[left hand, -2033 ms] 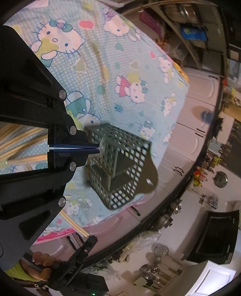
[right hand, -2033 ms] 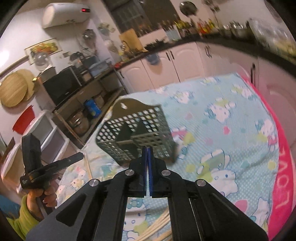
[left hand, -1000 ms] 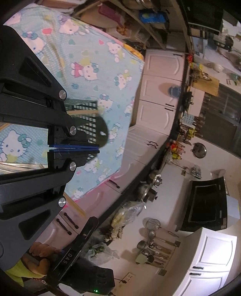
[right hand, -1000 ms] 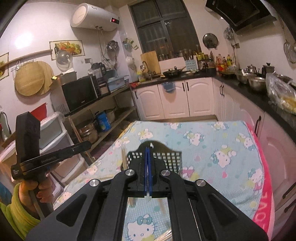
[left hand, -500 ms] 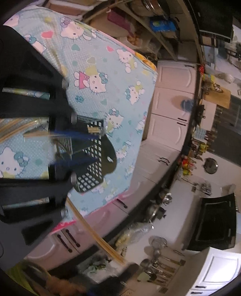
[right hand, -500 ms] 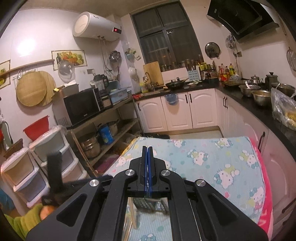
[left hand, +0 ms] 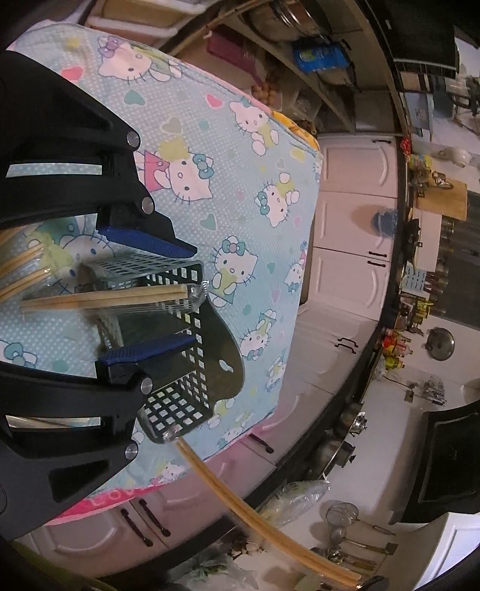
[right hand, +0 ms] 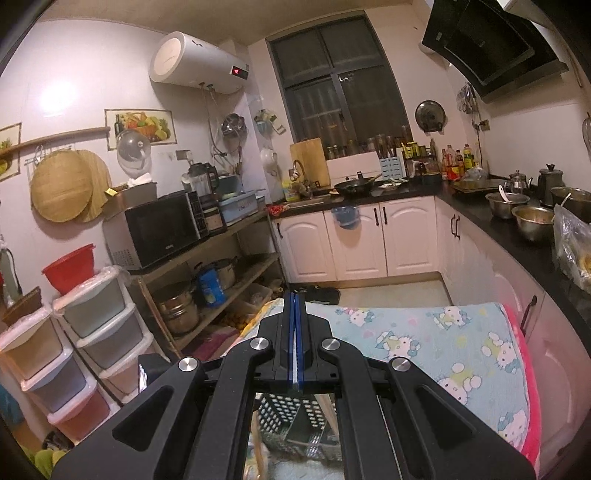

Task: Organize utensils
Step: 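Lower the chopstick into the caddy and open the left gripper while the right gripper releases its chopstick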

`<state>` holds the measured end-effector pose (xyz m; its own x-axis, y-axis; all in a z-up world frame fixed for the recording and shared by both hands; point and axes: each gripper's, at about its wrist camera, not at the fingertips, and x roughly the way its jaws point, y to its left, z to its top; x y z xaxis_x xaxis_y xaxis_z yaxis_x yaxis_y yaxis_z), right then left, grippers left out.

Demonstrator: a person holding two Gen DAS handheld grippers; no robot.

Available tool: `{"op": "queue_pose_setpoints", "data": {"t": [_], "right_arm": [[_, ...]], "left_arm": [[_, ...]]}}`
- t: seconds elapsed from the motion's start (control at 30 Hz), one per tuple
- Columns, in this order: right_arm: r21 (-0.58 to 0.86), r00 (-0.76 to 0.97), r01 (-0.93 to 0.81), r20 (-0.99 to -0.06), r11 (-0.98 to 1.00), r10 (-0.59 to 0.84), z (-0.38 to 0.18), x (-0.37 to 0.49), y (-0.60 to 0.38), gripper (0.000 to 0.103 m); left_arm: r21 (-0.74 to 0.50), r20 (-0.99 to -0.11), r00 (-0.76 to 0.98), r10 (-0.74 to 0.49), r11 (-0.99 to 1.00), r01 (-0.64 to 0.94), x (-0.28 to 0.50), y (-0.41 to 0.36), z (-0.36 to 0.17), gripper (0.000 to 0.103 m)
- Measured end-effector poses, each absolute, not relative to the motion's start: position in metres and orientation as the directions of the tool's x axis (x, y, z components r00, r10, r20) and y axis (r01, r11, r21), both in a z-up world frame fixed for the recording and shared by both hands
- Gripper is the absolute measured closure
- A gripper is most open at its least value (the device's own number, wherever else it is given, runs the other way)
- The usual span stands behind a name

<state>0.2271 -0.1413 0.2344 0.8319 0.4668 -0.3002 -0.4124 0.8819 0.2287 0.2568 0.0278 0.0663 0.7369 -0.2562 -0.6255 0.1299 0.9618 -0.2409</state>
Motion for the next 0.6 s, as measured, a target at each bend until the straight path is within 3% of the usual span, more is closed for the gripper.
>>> {"op": "queue_pose_setpoints", "data": {"t": [0.1,0.17,0.3,0.6], "right_arm": [[0.238,0.832,-0.395,-0.317,0.887,0.455,0.226,0.242,-0.143,0.102],[0.249,0.83,-0.385,-0.328,0.888,0.452,0.219,0.25,-0.143,0.102],[0.282,0.818,-0.371,-0.351,0.885,0.455,0.202,0.265,-0.147,0.102],[0.317,0.807,-0.353,-0.373,0.88,0.458,0.172,0.285,-0.152,0.102]], "left_arm": [[-0.235,-0.63,0.734,-0.252,0.963,0.129,0.262,0.026,0.064,0.073],[-0.236,-0.636,0.729,-0.253,0.963,0.128,0.264,0.025,0.062,0.088],[-0.238,-0.64,0.723,-0.261,0.962,0.136,0.266,0.024,0.061,0.101],[-0.332,-0.516,0.782,-0.349,0.923,0.194,0.258,0.03,0.117,0.102]]}}
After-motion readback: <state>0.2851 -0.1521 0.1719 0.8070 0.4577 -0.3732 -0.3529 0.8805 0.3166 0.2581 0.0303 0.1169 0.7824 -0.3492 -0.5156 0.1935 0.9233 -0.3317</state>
